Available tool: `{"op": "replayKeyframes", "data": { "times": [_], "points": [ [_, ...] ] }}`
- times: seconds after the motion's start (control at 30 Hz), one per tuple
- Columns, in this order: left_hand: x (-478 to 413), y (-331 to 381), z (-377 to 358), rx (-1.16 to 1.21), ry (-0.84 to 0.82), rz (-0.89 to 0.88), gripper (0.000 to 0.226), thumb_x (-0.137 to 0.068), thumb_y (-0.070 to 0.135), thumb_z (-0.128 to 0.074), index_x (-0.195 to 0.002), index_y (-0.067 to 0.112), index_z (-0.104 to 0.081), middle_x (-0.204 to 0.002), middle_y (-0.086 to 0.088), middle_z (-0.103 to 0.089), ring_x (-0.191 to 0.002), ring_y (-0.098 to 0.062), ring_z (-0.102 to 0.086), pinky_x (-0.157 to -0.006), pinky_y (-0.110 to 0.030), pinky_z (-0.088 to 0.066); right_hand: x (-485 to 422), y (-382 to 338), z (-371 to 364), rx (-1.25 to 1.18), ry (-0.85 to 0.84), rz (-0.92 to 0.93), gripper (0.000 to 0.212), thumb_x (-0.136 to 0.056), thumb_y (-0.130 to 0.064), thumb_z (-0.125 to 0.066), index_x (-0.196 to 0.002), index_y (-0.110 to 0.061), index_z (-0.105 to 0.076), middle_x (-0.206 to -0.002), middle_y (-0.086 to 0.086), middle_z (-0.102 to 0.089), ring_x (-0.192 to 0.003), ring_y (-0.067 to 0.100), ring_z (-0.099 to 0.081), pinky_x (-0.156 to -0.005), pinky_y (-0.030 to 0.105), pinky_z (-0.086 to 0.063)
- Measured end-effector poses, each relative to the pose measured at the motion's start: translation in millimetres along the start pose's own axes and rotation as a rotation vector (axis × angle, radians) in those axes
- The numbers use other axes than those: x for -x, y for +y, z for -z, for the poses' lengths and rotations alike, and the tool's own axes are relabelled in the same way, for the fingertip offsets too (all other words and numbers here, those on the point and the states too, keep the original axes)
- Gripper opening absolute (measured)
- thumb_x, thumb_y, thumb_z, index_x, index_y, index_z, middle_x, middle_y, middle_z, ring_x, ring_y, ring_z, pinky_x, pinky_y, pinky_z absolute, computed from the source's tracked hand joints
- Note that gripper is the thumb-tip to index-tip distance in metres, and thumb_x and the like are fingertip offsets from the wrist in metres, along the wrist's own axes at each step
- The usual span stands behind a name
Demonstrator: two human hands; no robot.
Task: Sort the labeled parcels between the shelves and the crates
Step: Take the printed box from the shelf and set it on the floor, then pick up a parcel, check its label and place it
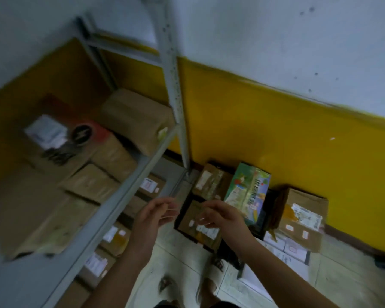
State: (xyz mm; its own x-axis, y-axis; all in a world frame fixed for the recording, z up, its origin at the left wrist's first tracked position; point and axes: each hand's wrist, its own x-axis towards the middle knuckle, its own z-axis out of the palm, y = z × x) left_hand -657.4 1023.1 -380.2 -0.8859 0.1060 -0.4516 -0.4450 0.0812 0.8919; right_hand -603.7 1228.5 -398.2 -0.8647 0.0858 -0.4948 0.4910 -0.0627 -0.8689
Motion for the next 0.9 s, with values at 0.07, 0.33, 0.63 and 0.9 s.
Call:
{"op": "replayKeyframes", "data": {
  "times": [0.07,0.33,0.63,0.9],
  "points": [
    [34,11,27,0.003,0.056,-0.053,0.024,-0.103,0.005,-0.048,-0.108,0.006,-0.071,-0.102,-0.013,-0.076,-0.094,-0.028,-0.073,-0.081,-0.033,-0.055,19,-14,-28,-0.031,-0.067,0.024,0.020,-0.103,-0.005,-0.049,-0.111,-0.006,-0.067,-0.086,0.008,-0.075,-0.080,0.021,-0.072,-0.072,0.024,-0.056],
    [142,11,161,0.086,0.400,-0.249,0.022,-0.101,-0.002,-0.048,-0.104,-0.001,-0.070,-0.099,-0.018,-0.074,-0.088,-0.032,-0.072,-0.075,-0.028,-0.059,58,-43,-164,0.122,-0.344,0.167,0.022,-0.102,-0.006,-0.050,-0.103,-0.012,-0.070,-0.087,0.004,-0.077,-0.083,0.023,-0.072,-0.076,0.032,-0.055],
    [195,-25,255,0.156,0.617,-0.173,0.020,-0.103,0.006,-0.050,-0.105,0.004,-0.069,-0.099,-0.004,-0.075,-0.090,-0.023,-0.073,-0.082,-0.033,-0.057,71,-41,-247,0.193,-0.373,0.238,0.016,-0.098,-0.012,-0.060,-0.106,-0.019,-0.073,-0.105,-0.009,-0.073,-0.103,0.005,-0.067,-0.085,0.015,-0.053],
    [125,-37,307,0.153,0.753,0.049,0.006,-0.098,0.018,-0.062,-0.101,0.020,-0.066,-0.116,-0.008,-0.068,-0.107,-0.026,-0.066,-0.097,-0.043,-0.053,-6,-77,-312,0.651,-0.425,0.291,0.044,-0.101,-0.029,-0.055,-0.143,-0.028,-0.045,-0.143,-0.010,-0.043,-0.133,0.013,-0.043,-0.106,0.026,-0.035]
  ]
}}
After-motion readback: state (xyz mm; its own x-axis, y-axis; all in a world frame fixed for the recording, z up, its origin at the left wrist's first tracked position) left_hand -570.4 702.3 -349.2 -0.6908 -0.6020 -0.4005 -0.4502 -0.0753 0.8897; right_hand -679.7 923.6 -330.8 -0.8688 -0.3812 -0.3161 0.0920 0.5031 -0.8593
